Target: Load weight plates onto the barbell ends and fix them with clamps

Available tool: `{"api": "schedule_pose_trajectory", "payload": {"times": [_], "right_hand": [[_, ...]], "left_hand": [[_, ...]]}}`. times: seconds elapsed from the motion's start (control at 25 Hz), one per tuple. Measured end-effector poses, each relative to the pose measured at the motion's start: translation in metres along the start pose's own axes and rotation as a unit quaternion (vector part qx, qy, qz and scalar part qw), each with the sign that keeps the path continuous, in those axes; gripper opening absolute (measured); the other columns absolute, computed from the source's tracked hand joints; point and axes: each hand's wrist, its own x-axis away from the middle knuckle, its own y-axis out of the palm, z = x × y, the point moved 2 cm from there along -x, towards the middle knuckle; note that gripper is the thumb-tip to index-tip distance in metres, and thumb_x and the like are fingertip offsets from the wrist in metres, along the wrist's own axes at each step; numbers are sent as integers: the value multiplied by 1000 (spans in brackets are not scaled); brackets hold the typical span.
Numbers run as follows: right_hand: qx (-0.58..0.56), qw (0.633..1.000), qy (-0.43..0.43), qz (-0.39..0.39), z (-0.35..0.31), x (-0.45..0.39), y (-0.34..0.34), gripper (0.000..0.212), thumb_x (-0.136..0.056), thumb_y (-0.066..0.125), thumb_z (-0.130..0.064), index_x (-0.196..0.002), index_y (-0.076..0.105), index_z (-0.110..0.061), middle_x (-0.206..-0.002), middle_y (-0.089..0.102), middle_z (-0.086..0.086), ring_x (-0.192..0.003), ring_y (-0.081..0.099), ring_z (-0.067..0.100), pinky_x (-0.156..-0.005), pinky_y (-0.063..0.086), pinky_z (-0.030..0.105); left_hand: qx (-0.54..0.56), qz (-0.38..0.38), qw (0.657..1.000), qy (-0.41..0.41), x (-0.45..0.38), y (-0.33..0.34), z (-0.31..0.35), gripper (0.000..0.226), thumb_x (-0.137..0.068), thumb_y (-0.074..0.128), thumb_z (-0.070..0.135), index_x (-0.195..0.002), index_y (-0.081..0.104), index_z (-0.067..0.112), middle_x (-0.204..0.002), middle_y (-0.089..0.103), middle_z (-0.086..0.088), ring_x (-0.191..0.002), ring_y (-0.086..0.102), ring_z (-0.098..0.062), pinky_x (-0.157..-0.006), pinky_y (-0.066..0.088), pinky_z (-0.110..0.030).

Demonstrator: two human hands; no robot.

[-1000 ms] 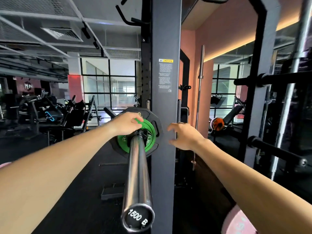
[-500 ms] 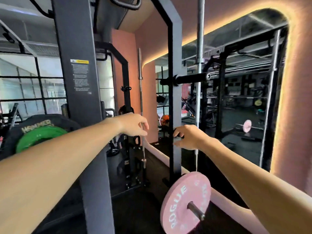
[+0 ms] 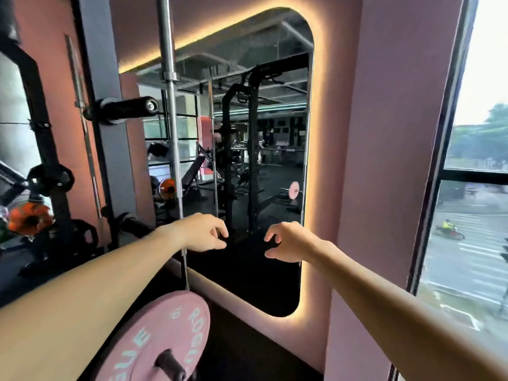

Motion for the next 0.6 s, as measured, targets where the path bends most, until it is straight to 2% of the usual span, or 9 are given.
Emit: {"api": "schedule_pose_trajectory", "payload": {"times": [0.08,0.28,0.48,0.6], "right_hand": [[-7,1000,7,-2,27,-15,2,42,-85,71,-36,-126,64,-30,-119,66,0,-93,53,13,-73,43,26],[-14,999,27,-12,87,-85,8,49,-87,70,-35,-135,58,-30,-124,64,1,-95,55,15,-77,49,28],[-3,1000,25,-11,127,-213,0,49,-87,70,-38,-134,58,-32,-123,64,0,-101,60,17,-78,48,27],[-2,1000,27,-10,141,-297,-10,49,-88,70,-39,-134,57,-33,-125,63,1,-108,63,20,-87,55,34]], "left_hand": [[4,0,1000,4,-34,4,5,26,-89,67,44,-115,67,38,-94,65,21,-100,63,-9,-82,43,-25],[19,13,1000,1,-141,14,-8,26,-86,69,47,-111,66,41,-95,65,20,-92,61,-1,-74,44,-23],[32,22,999,-13,-275,14,-47,22,-84,71,46,-105,68,41,-99,67,14,-93,63,-7,-75,44,-24],[30,25,999,-32,-352,2,-75,26,-85,71,47,-109,69,39,-105,67,10,-96,63,-11,-78,46,-26]]}}
